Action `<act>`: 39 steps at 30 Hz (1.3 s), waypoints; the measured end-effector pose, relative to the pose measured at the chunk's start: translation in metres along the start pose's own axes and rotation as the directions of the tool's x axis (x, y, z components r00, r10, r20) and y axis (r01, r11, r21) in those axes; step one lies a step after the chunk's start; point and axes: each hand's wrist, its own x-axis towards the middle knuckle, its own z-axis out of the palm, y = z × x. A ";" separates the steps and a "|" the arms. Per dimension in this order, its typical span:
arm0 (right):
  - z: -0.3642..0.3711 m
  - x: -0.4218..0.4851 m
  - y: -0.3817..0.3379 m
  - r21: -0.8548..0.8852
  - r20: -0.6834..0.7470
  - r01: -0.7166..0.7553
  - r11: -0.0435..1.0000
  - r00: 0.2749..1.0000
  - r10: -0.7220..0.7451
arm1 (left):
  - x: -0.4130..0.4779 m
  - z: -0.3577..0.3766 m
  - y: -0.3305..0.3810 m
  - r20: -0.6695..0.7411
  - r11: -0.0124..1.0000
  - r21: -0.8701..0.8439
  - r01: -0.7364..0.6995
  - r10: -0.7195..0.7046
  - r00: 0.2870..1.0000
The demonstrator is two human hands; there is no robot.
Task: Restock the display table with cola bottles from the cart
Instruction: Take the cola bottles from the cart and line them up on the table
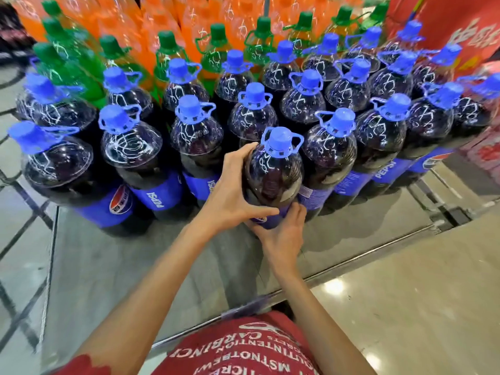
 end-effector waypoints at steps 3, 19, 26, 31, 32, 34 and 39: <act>-0.001 -0.001 -0.002 -0.002 -0.017 -0.002 1.000 1.000 0.002 | -0.003 0.004 -0.001 -0.012 1.000 -0.002 0.029 -0.029 1.000; 0.004 0.001 0.005 -0.057 -0.092 0.112 0.992 0.989 -0.117 | -0.004 0.007 -0.001 -0.040 0.997 0.047 0.054 -0.052 0.998; 0.001 -0.005 0.011 0.093 -0.022 0.054 0.994 0.998 -0.053 | -0.006 0.007 0.002 -0.052 0.997 0.038 0.070 -0.068 0.996; -0.002 -0.007 0.009 0.164 0.027 -0.013 0.986 1.000 0.008 | -0.008 0.006 0.004 -0.049 0.997 0.026 0.072 -0.071 0.996; -0.003 -0.008 0.008 0.159 0.037 -0.017 0.987 0.999 0.011 | -0.009 0.006 0.005 -0.045 0.997 0.026 0.070 -0.068 0.997; -0.007 -0.008 0.008 0.148 0.065 -0.016 0.989 0.998 0.006 | -0.011 0.005 0.007 -0.035 0.998 0.027 0.061 -0.060 0.998; -0.023 -0.004 0.009 0.098 0.151 0.014 0.995 0.988 -0.029 | -0.020 -0.005 0.011 0.019 0.991 0.106 0.078 -0.080 0.997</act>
